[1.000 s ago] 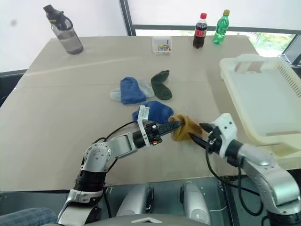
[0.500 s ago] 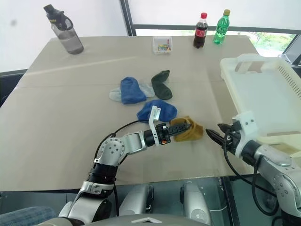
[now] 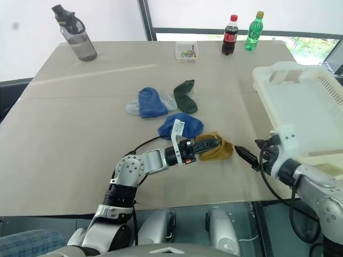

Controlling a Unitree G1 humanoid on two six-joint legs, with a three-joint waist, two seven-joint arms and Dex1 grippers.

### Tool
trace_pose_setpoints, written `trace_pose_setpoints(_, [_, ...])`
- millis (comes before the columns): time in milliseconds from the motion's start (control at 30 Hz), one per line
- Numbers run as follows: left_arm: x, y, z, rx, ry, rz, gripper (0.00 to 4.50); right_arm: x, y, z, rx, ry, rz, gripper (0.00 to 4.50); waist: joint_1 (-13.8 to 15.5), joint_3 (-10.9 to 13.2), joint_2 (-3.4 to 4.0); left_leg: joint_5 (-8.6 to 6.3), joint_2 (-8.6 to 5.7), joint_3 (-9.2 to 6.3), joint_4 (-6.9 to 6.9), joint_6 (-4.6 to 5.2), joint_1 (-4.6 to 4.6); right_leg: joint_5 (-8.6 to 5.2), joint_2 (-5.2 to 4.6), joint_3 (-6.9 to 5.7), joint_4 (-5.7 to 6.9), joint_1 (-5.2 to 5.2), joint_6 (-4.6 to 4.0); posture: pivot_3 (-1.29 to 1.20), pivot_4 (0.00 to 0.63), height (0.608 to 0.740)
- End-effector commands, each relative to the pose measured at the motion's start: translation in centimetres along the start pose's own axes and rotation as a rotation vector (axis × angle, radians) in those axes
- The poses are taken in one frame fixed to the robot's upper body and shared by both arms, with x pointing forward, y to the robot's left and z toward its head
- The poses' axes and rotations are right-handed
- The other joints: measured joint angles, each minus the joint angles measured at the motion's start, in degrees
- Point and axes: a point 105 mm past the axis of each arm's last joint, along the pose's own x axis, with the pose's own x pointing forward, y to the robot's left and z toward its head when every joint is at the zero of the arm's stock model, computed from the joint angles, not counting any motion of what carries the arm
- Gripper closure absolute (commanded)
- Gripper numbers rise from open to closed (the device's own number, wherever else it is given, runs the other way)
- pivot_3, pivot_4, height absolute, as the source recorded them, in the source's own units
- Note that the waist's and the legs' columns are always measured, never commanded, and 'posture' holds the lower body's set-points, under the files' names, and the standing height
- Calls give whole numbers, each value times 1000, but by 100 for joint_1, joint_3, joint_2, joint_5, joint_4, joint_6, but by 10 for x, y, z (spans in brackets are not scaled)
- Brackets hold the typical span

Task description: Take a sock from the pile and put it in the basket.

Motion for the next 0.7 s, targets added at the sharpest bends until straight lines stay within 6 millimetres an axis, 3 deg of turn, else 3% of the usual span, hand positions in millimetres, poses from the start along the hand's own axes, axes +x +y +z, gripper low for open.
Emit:
trace_pose_setpoints(33, [2, -3, -3, -29, 16, -37, 7, 2, -7, 5, 16, -26, -41, 87, -5, 0, 0, 0, 0, 1, 0, 0, 0, 0, 0, 1, -1, 0, 0, 0, 150, 740])
trace_pose_setpoints(233, [2, -4, -3, -55, 22, -68, 7, 11, 7, 13, 49, -72, 51, 87, -21, 0, 1, 0, 2, -2, -2, 0, 1, 0, 3, -1, 0, -1, 0, 0, 150, 740])
trace_pose_setpoints(433, [4, -4, -4, -54, 32, -72, 7, 27, 31, 6, 71, -44, 178, 87, -27, 0, 2, 0, 1, -1, -2, 0, 1, 0, 2, 0, 0, -1, 0, 0, 150, 740])
trace_pose_setpoints(700, [3, -4, -5, -46, 36, -76, 7, 46, 28, -16, 75, 56, 154, 87, -24, -1, 2, 0, 1, 0, -2, 0, 1, 1, 2, 0, 1, -1, -1, 0, 150, 740])
